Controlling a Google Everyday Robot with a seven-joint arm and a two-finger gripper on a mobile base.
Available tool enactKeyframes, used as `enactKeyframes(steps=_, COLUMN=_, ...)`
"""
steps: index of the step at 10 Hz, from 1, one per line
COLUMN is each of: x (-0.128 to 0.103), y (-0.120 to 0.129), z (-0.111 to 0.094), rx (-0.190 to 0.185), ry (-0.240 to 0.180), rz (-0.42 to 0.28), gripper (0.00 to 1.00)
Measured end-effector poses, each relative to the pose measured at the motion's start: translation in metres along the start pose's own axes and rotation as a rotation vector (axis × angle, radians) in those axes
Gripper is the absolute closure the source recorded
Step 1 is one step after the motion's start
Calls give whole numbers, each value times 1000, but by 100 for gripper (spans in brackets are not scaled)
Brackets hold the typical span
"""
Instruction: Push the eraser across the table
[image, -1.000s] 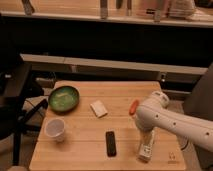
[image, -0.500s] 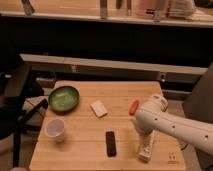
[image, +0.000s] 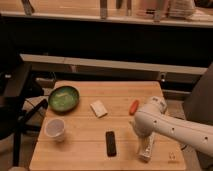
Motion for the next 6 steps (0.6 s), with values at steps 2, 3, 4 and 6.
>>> enactKeyframes(steps=2, x=-4, y=3, z=1, rx=-4, ry=-6, rz=-11, gripper=21)
enactKeyframes(steps=3, x=-5, y=4, z=1, rx=-4, ry=-8, rz=-16, gripper=25)
enactKeyframes(steps=4, x=-7, y=5, z=2, rx=-6, ry=-12, rz=-21, gripper=35)
enactKeyframes(steps=6, x=-10, y=7, z=3, rx=-8, ry=-17, rz=-31, gripper=44)
